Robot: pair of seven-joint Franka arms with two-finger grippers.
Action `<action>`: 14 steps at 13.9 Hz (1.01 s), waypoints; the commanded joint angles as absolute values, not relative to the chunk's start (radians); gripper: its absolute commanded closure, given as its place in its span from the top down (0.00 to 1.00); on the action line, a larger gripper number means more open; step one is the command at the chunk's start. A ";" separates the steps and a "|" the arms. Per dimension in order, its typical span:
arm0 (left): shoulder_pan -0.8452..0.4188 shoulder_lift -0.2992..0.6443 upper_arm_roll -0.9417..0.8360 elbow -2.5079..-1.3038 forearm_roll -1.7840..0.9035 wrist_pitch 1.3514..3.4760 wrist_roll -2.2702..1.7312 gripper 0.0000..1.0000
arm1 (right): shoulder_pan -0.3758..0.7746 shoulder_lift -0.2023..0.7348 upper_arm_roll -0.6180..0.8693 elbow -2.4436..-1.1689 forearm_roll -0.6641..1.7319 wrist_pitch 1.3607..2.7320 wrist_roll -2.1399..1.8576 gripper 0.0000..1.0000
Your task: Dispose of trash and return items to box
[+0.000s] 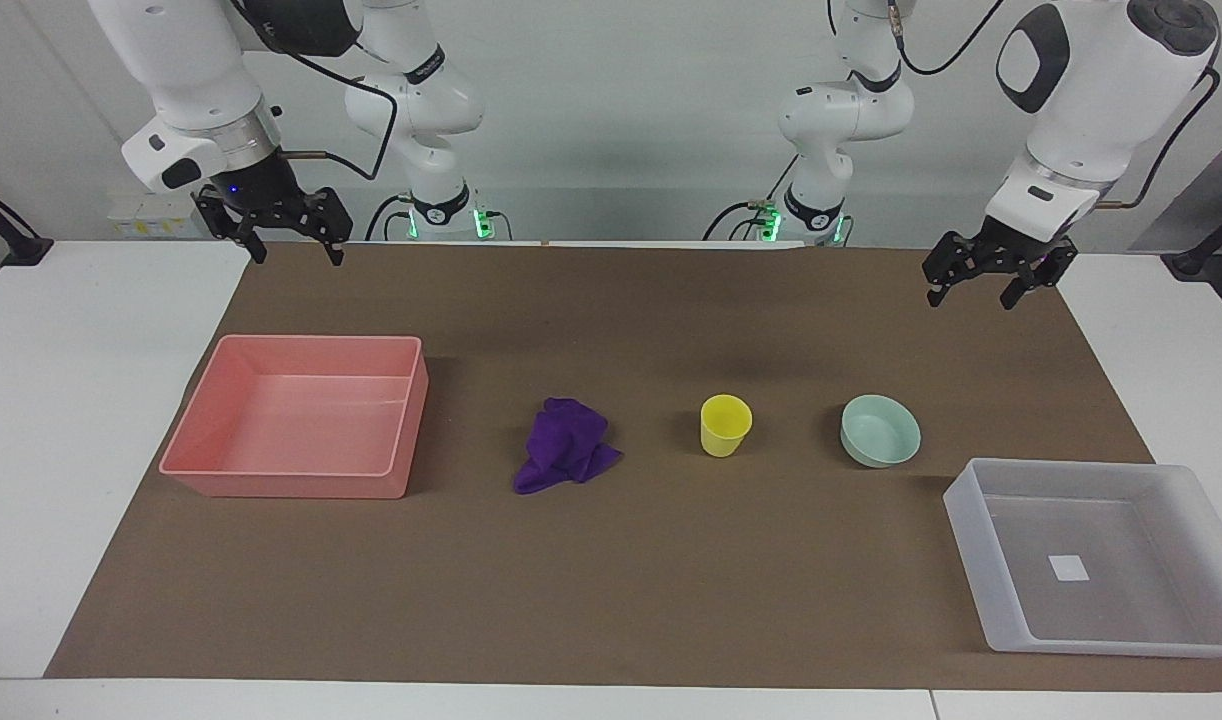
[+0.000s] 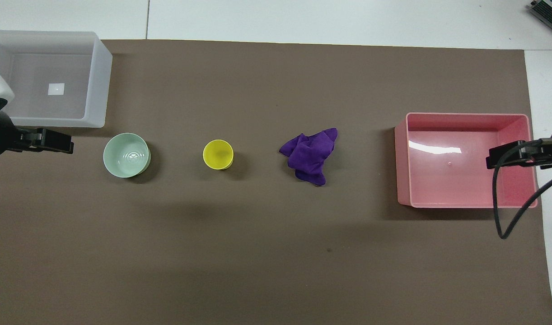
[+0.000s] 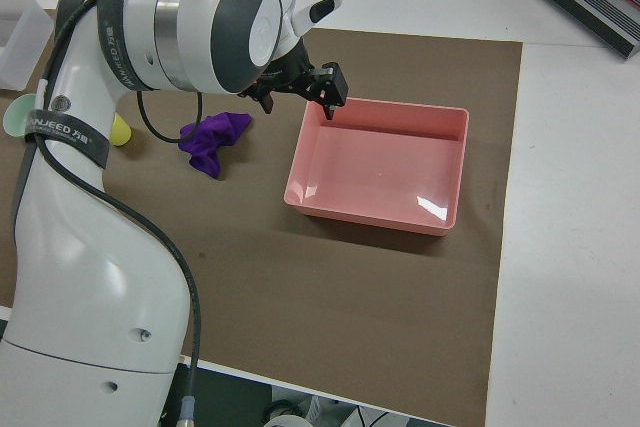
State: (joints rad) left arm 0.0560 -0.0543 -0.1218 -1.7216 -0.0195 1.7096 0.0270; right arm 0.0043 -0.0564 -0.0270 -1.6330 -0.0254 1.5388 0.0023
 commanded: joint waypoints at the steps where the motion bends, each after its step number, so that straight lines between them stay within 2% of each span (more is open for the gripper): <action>1: 0.041 -0.081 -0.114 -1.756 -0.002 1.729 0.018 1.00 | -0.005 -0.081 -0.021 -1.663 -0.018 1.555 0.015 1.00; 6: 0.040 -0.084 -0.114 -1.756 -0.002 1.717 0.005 1.00 | -0.005 -0.083 -0.020 -1.663 -0.018 1.555 0.017 1.00; 11: 0.041 -0.069 -0.115 -1.787 -0.002 1.801 0.018 1.00 | -0.006 -0.081 -0.020 -1.664 -0.018 1.555 0.015 1.00; 14: 0.043 -0.063 -0.115 -1.883 -0.008 1.916 0.021 1.00 | -0.006 -0.081 -0.020 -1.664 -0.018 1.555 0.015 1.00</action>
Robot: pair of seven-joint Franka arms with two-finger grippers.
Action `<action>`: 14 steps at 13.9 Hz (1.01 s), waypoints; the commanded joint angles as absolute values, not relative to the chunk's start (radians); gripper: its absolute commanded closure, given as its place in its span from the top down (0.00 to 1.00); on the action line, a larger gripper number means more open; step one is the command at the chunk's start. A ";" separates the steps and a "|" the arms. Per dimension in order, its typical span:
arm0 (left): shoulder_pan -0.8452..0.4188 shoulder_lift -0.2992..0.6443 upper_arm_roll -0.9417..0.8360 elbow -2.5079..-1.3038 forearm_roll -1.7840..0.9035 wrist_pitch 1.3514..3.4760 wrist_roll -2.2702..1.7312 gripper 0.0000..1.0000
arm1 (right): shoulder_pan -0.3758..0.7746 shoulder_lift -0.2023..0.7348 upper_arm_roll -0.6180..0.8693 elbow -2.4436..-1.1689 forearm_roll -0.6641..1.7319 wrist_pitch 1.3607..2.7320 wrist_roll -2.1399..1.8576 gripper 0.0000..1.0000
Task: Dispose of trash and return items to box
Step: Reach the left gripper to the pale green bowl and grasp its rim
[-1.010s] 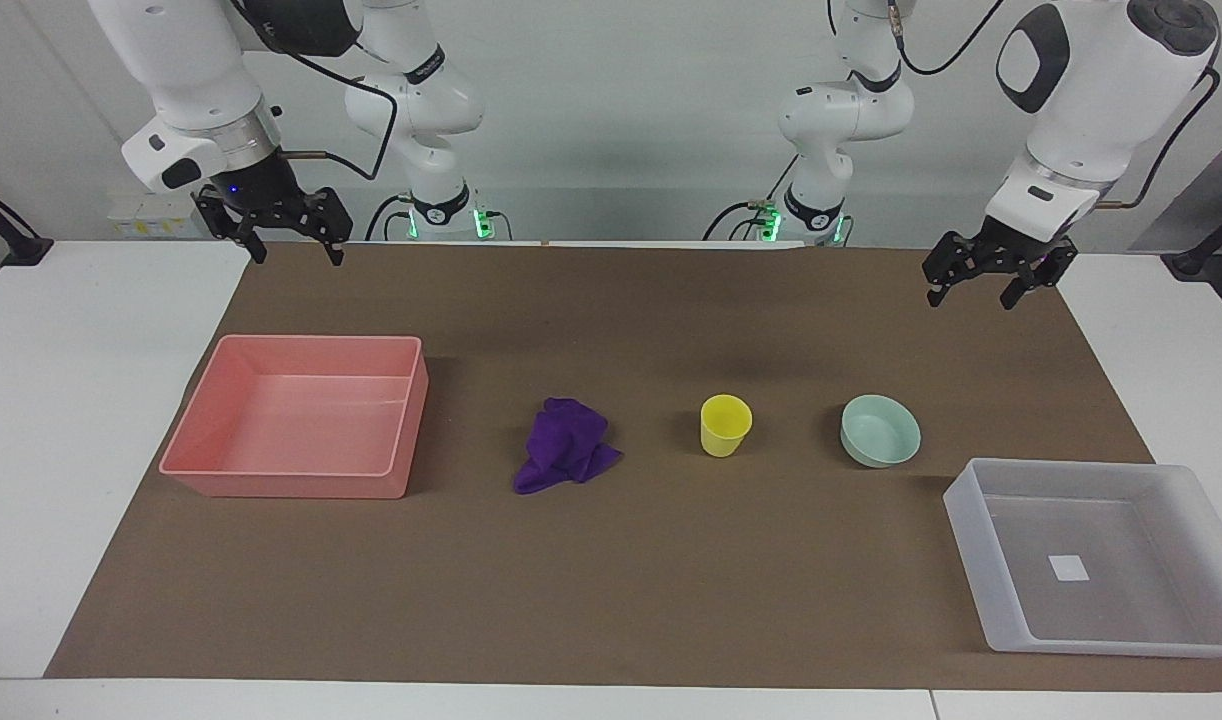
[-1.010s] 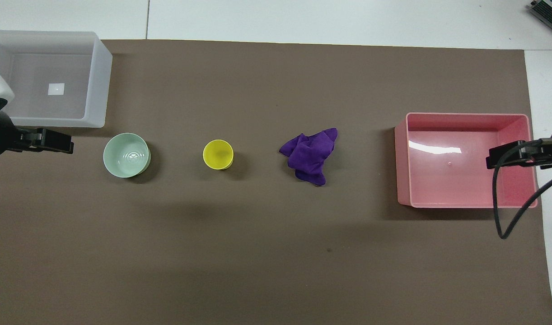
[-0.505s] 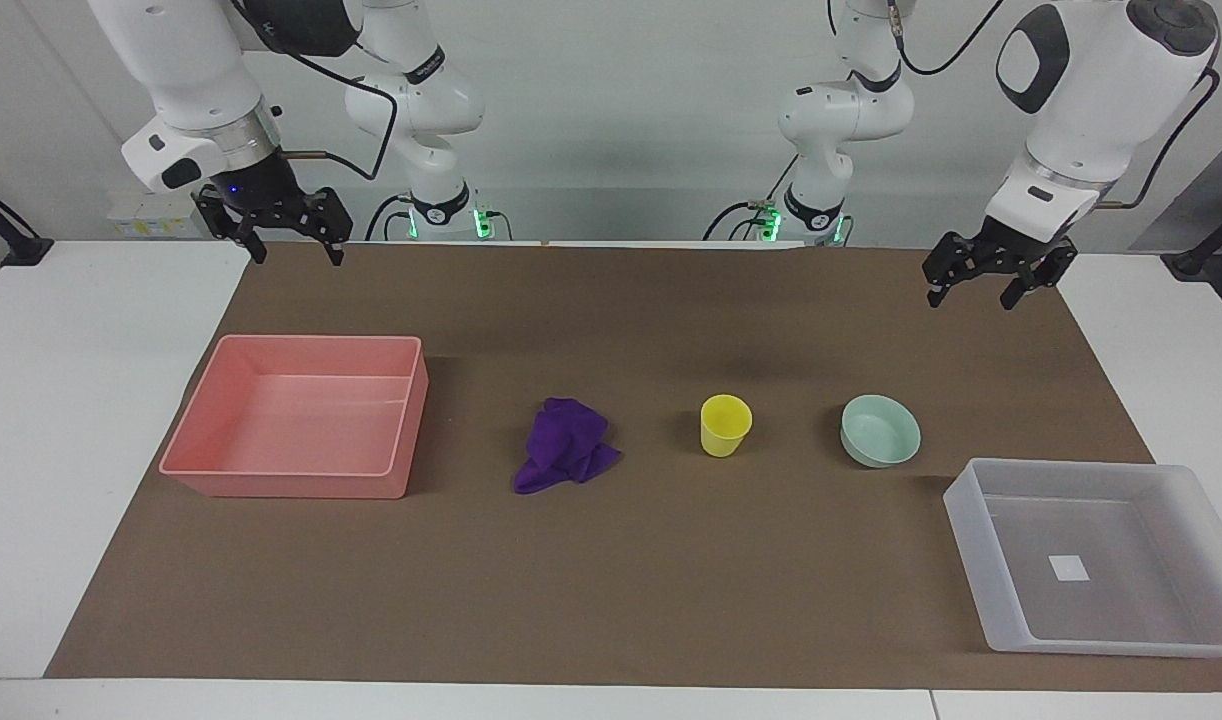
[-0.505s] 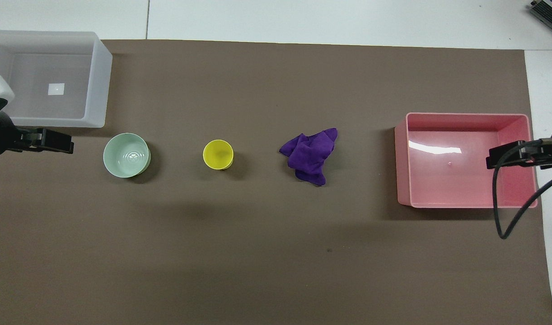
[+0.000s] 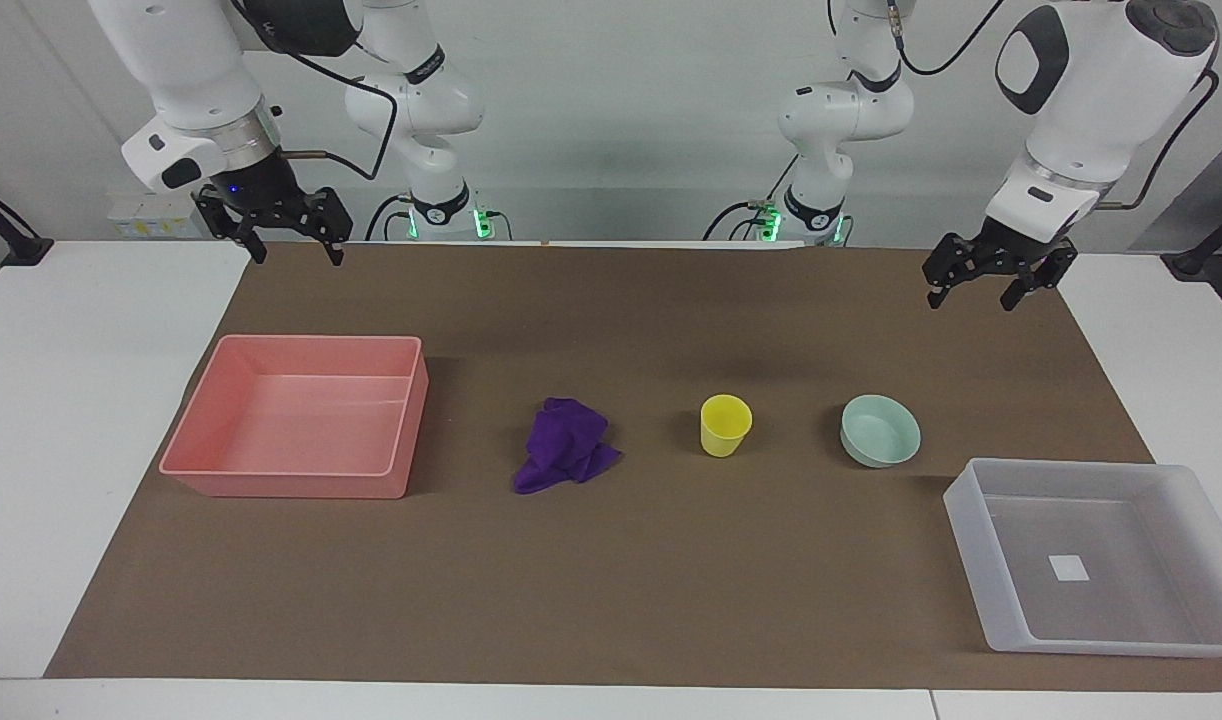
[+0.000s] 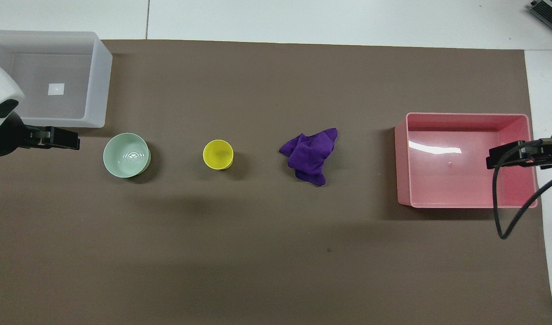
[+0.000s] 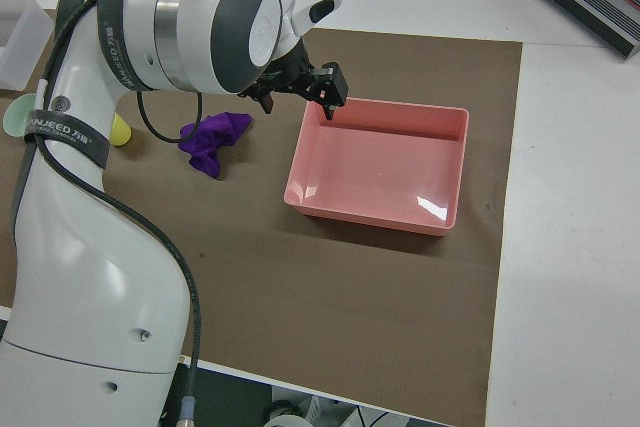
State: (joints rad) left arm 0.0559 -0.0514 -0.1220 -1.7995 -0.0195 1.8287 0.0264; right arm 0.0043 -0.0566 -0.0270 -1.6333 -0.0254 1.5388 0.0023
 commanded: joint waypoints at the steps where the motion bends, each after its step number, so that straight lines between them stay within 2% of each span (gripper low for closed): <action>1: 0.043 -0.046 -0.115 -1.919 -0.011 1.968 0.021 1.00 | -0.006 -0.081 -0.021 -1.663 -0.018 1.555 0.015 1.00; 8: 0.066 0.087 -0.114 -2.081 -0.011 2.313 0.031 1.00 | -0.005 -0.081 -0.021 -1.663 -0.018 1.555 0.015 1.00; 11: 0.084 0.168 -0.114 -2.086 -0.011 2.397 0.034 1.00 | -0.006 -0.081 -0.020 -1.663 -0.018 1.555 0.015 1.00; 14: 0.089 0.212 -0.114 -2.105 -0.011 2.453 0.043 1.00 | -0.006 -0.081 -0.020 -1.664 -0.018 1.555 0.015 1.00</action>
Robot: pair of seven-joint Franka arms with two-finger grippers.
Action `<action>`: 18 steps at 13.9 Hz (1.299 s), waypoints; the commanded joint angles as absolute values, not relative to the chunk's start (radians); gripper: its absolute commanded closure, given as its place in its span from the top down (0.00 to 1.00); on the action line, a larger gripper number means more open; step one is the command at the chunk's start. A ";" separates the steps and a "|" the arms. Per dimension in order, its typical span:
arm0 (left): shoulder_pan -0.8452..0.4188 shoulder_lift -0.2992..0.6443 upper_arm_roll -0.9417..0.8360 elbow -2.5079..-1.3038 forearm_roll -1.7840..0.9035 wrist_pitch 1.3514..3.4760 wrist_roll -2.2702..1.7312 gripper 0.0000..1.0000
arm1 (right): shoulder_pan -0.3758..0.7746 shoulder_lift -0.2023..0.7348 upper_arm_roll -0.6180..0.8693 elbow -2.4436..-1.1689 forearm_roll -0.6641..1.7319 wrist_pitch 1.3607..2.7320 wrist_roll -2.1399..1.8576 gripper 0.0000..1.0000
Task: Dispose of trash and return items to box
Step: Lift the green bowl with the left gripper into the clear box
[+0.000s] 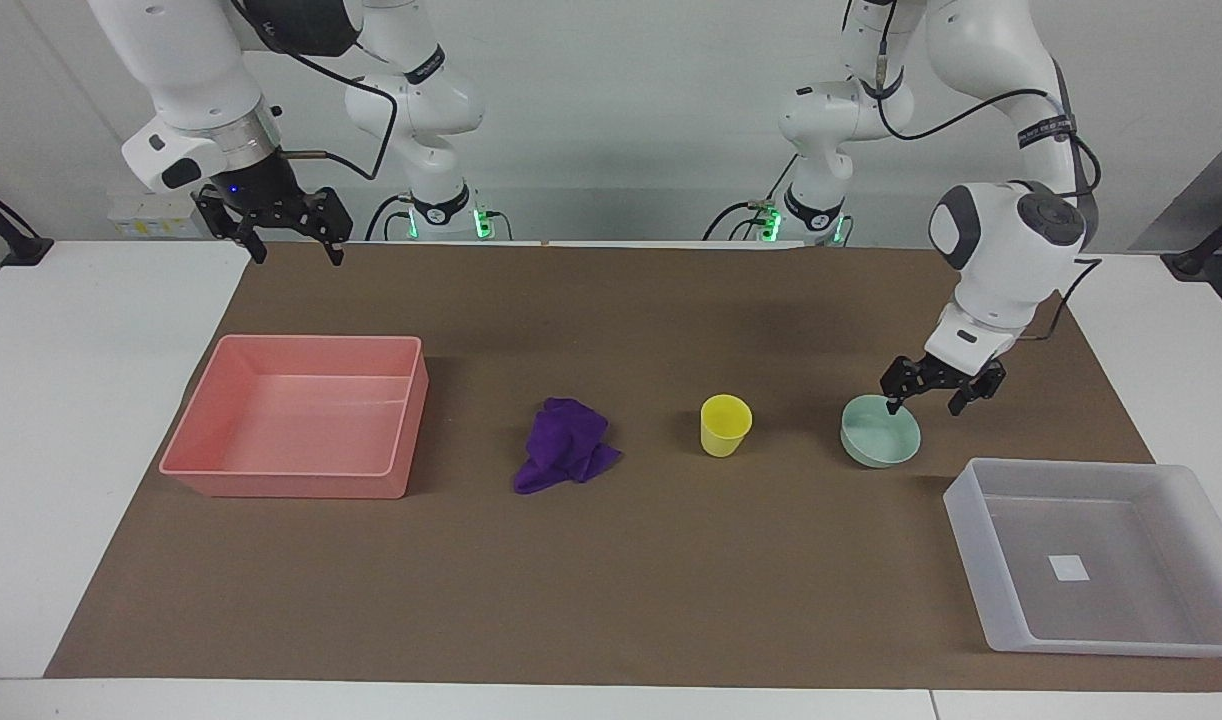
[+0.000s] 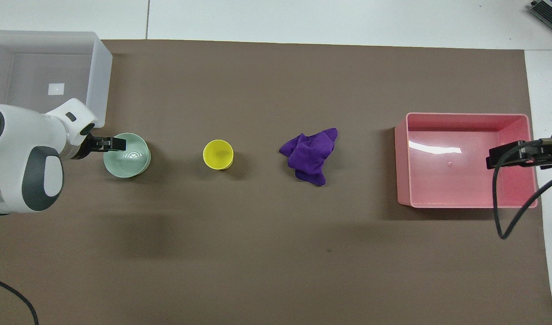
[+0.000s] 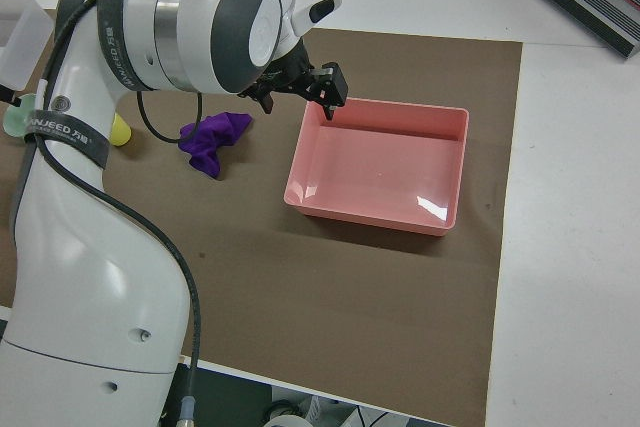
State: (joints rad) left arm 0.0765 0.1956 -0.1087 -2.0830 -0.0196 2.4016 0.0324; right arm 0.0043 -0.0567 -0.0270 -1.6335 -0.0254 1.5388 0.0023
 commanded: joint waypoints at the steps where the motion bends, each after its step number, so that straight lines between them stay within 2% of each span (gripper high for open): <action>1: 0.089 0.218 -0.114 -2.114 -0.011 2.459 0.043 0.96 | -0.006 -0.081 -0.020 -1.664 -0.018 1.555 0.015 1.00; 2: 0.090 0.216 -0.115 -2.114 -0.011 2.453 0.043 0.63 | -0.005 -0.081 -0.021 -1.663 -0.018 1.555 0.017 1.00; 3: 0.091 0.216 -0.115 -2.114 -0.011 2.448 0.043 0.19 | -0.006 -0.081 -0.020 -1.663 -0.018 1.555 0.015 1.00; 4: 0.089 0.215 -0.115 -2.115 -0.011 2.444 0.043 0.00 | -0.006 -0.083 -0.020 -1.663 -0.018 1.555 0.015 1.00; 10: 0.087 0.192 -0.117 -2.079 -0.011 2.396 0.044 0.00 | -0.006 -0.081 -0.020 -1.664 -0.018 1.555 0.015 1.00; 14: 0.078 0.167 -0.118 -1.923 -0.011 2.257 0.046 0.00 | -0.006 -0.081 -0.020 -1.663 -0.018 1.555 0.015 1.00; 16: 0.087 0.195 -0.117 -1.806 -0.015 2.194 0.083 0.00 | -0.006 -0.083 -0.020 -1.663 -0.018 1.555 0.015 1.00; 18: 0.092 0.230 -0.114 -1.744 -0.020 2.216 0.097 0.00 | -0.006 -0.083 -0.020 -1.664 -0.018 1.555 0.015 1.00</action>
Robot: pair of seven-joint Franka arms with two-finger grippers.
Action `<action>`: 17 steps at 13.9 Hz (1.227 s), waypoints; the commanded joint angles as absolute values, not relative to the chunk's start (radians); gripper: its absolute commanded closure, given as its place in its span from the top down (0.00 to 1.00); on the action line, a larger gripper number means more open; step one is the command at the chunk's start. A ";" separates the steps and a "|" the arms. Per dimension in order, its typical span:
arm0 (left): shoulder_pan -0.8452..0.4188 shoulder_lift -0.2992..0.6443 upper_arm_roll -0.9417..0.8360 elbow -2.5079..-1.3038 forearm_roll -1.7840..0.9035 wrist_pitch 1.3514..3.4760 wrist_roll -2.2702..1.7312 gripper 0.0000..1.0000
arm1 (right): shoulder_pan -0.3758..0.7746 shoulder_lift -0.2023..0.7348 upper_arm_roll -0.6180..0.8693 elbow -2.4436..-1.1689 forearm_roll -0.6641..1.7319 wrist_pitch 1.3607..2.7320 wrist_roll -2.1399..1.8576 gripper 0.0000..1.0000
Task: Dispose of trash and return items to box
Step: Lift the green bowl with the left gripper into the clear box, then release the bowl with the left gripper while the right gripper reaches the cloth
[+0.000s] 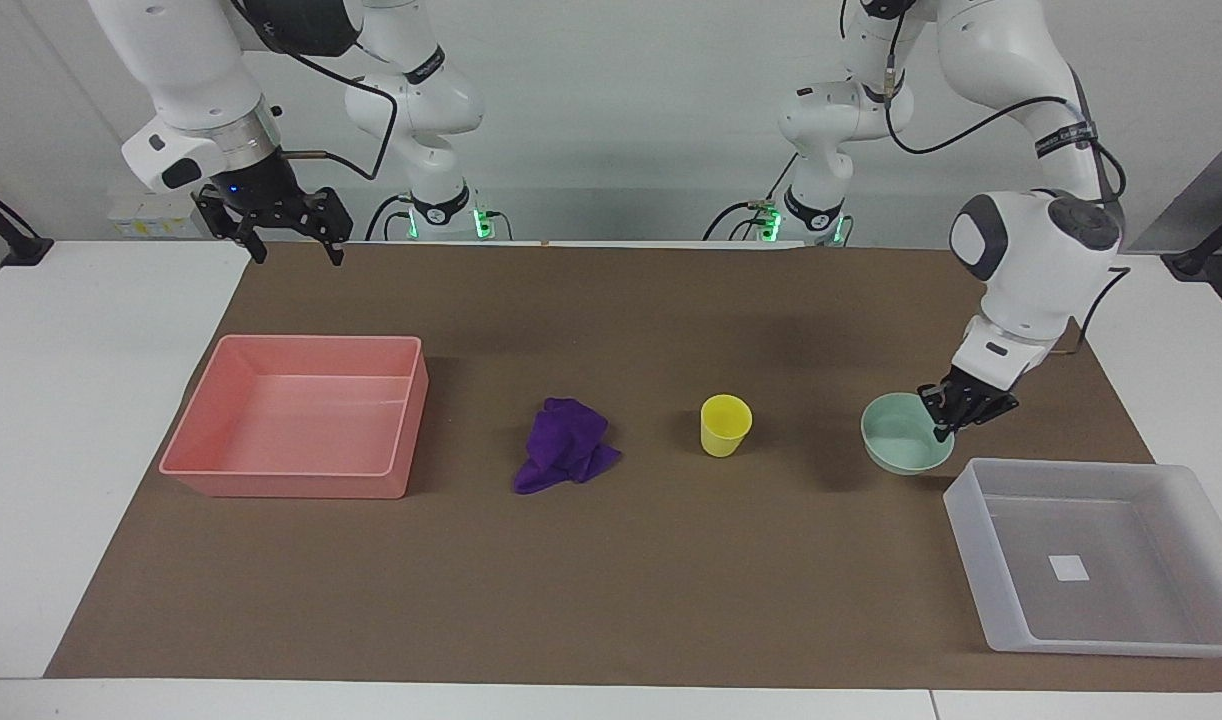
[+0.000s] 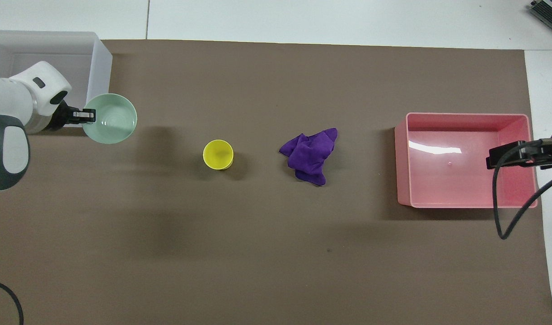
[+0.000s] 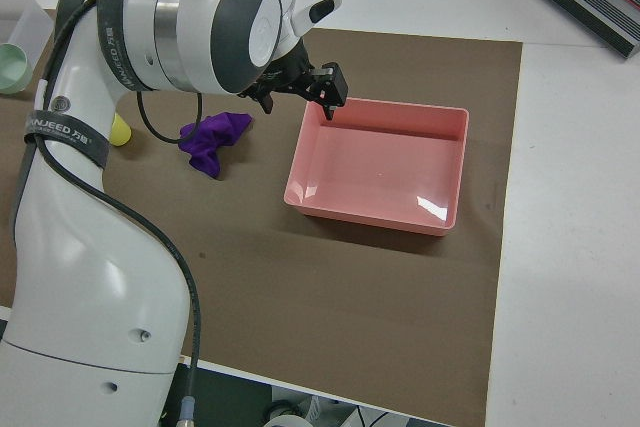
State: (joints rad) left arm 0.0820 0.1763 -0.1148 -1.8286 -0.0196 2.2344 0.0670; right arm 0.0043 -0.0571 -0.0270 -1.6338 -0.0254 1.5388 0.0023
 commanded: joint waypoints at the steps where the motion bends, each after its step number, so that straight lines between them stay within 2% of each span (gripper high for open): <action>1: 0.100 0.250 -0.110 -1.706 -0.020 2.229 0.098 0.00 | -0.006 -0.081 -0.020 -1.664 -0.018 1.555 0.015 1.00; 3: 0.133 0.319 -0.110 -1.604 -0.015 2.218 0.098 0.00 | -0.006 -0.081 -0.020 -1.664 -0.018 1.555 0.015 1.00; 9: 0.219 0.616 -0.118 -1.212 -0.011 2.166 0.166 0.00 | 0.002 -0.089 -0.018 -1.669 -0.018 1.561 0.008 1.00; 13: 0.235 0.725 -0.103 -1.128 -0.009 2.197 0.172 0.00 | 0.047 -0.080 -0.012 -1.729 0.028 1.705 0.076 1.00; 17: 0.267 0.736 -0.103 -1.169 -0.008 2.227 0.242 0.00 | 0.168 0.015 -0.009 -1.730 0.026 1.833 0.139 1.00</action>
State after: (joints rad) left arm 0.2593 0.7210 -0.1006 -1.1847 -0.0196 2.2222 0.2180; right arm 0.1342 -0.0237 -0.0120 -1.7224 0.0165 1.7751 0.1109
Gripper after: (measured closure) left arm 0.969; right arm 0.000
